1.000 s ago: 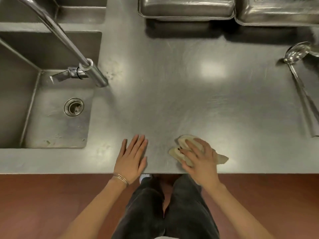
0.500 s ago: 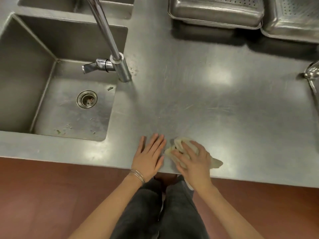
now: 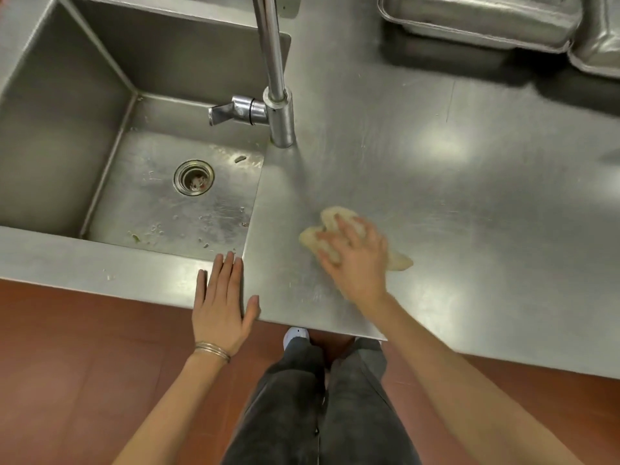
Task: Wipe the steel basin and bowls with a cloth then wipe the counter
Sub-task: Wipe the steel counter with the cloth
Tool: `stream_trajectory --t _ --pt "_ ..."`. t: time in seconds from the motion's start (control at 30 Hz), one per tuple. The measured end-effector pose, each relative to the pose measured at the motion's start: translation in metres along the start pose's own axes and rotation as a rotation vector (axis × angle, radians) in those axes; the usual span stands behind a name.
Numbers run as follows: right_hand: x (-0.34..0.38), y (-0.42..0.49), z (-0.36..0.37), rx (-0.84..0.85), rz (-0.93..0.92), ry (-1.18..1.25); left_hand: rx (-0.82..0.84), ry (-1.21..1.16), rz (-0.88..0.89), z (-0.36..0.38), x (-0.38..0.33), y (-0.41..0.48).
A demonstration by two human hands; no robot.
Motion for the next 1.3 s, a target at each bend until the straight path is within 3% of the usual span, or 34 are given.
stream_trajectory --t 0.13,0.2,0.27,0.37,0.4,0.43,0.53,0.6,0.67,0.77,0.83,0.9,0.97,1.03,1.13,1.17,1.23,1.3 --pt "0.005 -0.077 -0.014 0.152 -0.618 0.134 0.019 -0.001 0.006 0.000 0.001 -0.002" --pt "-0.019 -0.053 -0.015 0.130 -0.684 0.133 0.034 -0.011 0.006 0.001 0.002 -0.003" --pt "-0.026 -0.001 -0.007 0.041 -0.449 0.077 0.030 -0.013 0.006 0.001 0.003 -0.003" --pt "-0.001 0.052 0.005 -0.055 0.175 0.016 0.024 -0.034 0.003 -0.002 0.000 -0.003" --pt "0.016 0.051 0.010 -0.058 0.247 0.016 0.010 -0.044 0.009 -0.005 -0.001 -0.003" --pt "0.035 0.044 0.013 -0.068 0.218 0.021 -0.011 -0.055 0.015 -0.008 -0.003 -0.001" --pt "0.060 -0.009 0.010 0.014 -0.227 0.071 -0.067 -0.101 0.027 -0.018 -0.008 0.011" --pt "0.036 -0.038 -0.003 0.075 -0.449 0.153 -0.086 -0.123 0.034 -0.022 -0.014 0.027" --pt "-0.008 -0.041 -0.014 0.071 -0.525 0.131 -0.072 -0.134 0.067 -0.022 -0.026 0.048" --pt "-0.084 0.015 -0.021 0.002 -0.374 0.060 -0.040 -0.090 0.149 -0.020 -0.049 0.084" --pt "-0.127 0.080 -0.028 -0.047 -0.070 0.007 -0.033 -0.063 0.183 -0.018 -0.063 0.113" --pt "-0.152 0.129 -0.024 0.002 0.366 0.026 -0.028 -0.035 0.193 -0.014 -0.076 0.141" --pt "-0.144 0.134 -0.014 0.015 0.556 0.050 -0.018 -0.016 0.185 -0.010 -0.091 0.168" --pt "-0.121 0.117 -0.014 -0.024 0.283 -0.022 0.000 -0.021 0.159 -0.005 -0.103 0.193" --pt "-0.132 0.078 -0.021 0.004 -0.402 0.010 0.023 -0.026 0.107 0.004 -0.109 0.212" --pt "-0.155 0.081 -0.025 0.014 -0.489 0.008 0.021 -0.021 0.098 0.006 -0.110 0.213" --pt "-0.208 0.115 -0.040 -0.039 -0.354 -0.039 0.012 -0.005 0.090 0.008 -0.108 0.212" --pt "-0.259 0.170 -0.043 -0.046 0.041 -0.135 0.008 -0.002 0.086 0.007 -0.109 0.213"
Point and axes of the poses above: each hand's wrist, its own y-axis towards the middle knuckle, its own z-axis out of the palm, x = y × z, the point moved 7 cm from there along y, towards the middle knuckle, and after that the axes turned 12 degrees about z, right-handed, at the moved point
